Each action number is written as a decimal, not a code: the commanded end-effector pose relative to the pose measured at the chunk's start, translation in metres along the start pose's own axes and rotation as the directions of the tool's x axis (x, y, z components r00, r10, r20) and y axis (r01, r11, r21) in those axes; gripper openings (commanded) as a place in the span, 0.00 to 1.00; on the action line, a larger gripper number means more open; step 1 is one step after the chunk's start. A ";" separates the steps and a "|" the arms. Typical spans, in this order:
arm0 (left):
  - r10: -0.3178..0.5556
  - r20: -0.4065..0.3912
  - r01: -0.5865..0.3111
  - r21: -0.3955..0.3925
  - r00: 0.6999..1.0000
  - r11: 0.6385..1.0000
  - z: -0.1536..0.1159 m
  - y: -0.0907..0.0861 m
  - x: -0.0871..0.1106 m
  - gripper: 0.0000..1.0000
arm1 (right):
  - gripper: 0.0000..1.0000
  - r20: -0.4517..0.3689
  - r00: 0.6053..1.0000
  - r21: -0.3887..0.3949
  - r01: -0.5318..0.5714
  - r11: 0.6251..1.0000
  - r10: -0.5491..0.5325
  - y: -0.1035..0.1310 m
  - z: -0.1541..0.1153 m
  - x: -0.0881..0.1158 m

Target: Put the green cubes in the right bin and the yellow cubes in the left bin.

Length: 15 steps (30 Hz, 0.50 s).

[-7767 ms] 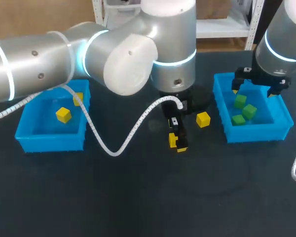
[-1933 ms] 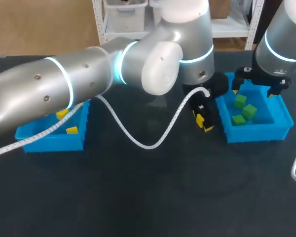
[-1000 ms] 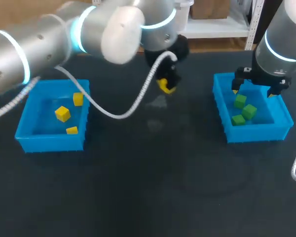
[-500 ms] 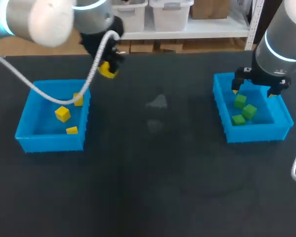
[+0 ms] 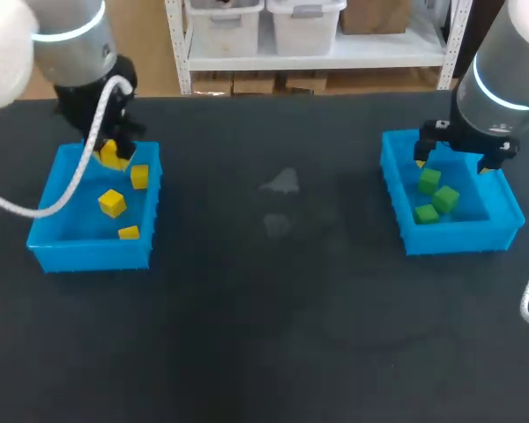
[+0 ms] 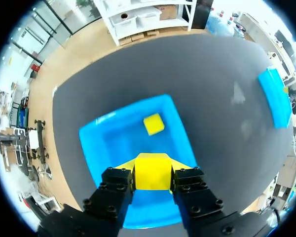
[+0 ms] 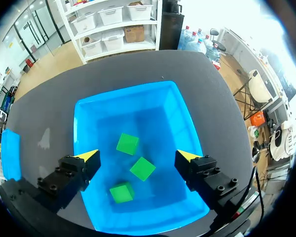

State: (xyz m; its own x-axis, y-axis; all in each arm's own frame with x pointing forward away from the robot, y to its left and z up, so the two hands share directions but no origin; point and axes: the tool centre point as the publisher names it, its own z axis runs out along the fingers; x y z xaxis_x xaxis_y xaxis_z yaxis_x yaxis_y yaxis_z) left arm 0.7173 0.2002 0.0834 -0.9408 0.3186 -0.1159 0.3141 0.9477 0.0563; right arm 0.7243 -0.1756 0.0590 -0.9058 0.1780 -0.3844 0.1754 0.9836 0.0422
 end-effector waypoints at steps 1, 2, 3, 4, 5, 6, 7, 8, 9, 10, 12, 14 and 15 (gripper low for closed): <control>-0.012 0.137 0.012 0.006 0.991 1.000 0.009 0.004 0.032 0.00 | 1.00 0.004 1.000 0.000 -0.001 1.000 0.001 0.000 0.000 0.001; -0.015 0.135 0.014 0.010 0.991 1.000 0.009 0.004 0.032 0.00 | 1.00 0.004 1.000 0.000 -0.001 1.000 0.001 0.000 0.000 0.001; -0.024 0.138 0.022 0.020 0.990 1.000 0.010 0.003 0.032 0.04 | 1.00 0.004 1.000 0.000 -0.001 1.000 0.001 0.000 0.000 0.001; -0.025 0.133 0.023 0.020 0.991 1.000 0.012 0.003 0.032 0.19 | 1.00 0.004 1.000 0.000 -0.001 1.000 0.001 0.000 0.000 0.001; -0.025 0.130 0.022 0.020 0.991 1.000 0.013 0.003 0.032 0.33 | 1.00 0.004 1.000 0.000 -0.001 1.000 0.001 0.000 0.000 0.001; -0.025 0.128 0.023 0.020 0.991 1.000 0.014 0.003 0.031 0.48 | 1.00 0.004 1.000 0.000 -0.001 1.000 0.001 0.000 0.000 0.001; -0.031 0.126 0.029 0.024 0.992 0.999 0.015 0.003 0.030 0.94 | 1.00 0.004 1.000 0.000 -0.001 1.000 0.001 0.000 0.000 0.001; -0.032 0.127 0.029 0.028 0.991 0.999 0.015 0.003 0.029 1.00 | 1.00 0.004 1.000 0.000 -0.001 1.000 0.001 0.000 0.000 0.001; -0.032 0.127 0.028 0.029 0.991 0.999 0.014 0.003 0.028 1.00 | 1.00 0.004 1.000 0.000 -0.001 1.000 0.001 0.000 0.000 0.001; -0.031 0.128 0.027 0.030 0.991 0.999 0.015 0.003 0.027 1.00 | 1.00 0.004 1.000 0.000 -0.001 1.000 0.001 0.000 0.000 0.001; -0.024 0.129 0.020 0.032 0.991 0.999 0.015 0.002 0.025 1.00 | 1.00 0.004 1.000 0.000 -0.001 1.000 0.001 0.000 0.000 0.001; -0.023 0.132 0.018 0.037 0.991 0.999 0.014 0.001 0.023 1.00 | 1.00 0.004 1.000 0.000 -0.001 1.000 0.001 0.000 0.000 0.001; -0.024 0.132 0.018 0.042 0.991 0.999 0.014 0.000 0.022 1.00 | 1.00 0.004 1.000 0.000 -0.001 1.000 0.001 0.000 0.000 0.001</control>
State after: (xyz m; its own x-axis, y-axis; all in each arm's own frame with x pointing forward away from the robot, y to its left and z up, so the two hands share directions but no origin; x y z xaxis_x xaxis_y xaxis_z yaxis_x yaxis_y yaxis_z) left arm 0.6995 0.2068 0.0677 -0.9258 0.2956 -0.2356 0.2997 0.9538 0.0190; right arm 0.7243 -0.1756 0.0590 -0.9058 0.1780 -0.3844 0.1754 0.9836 0.0422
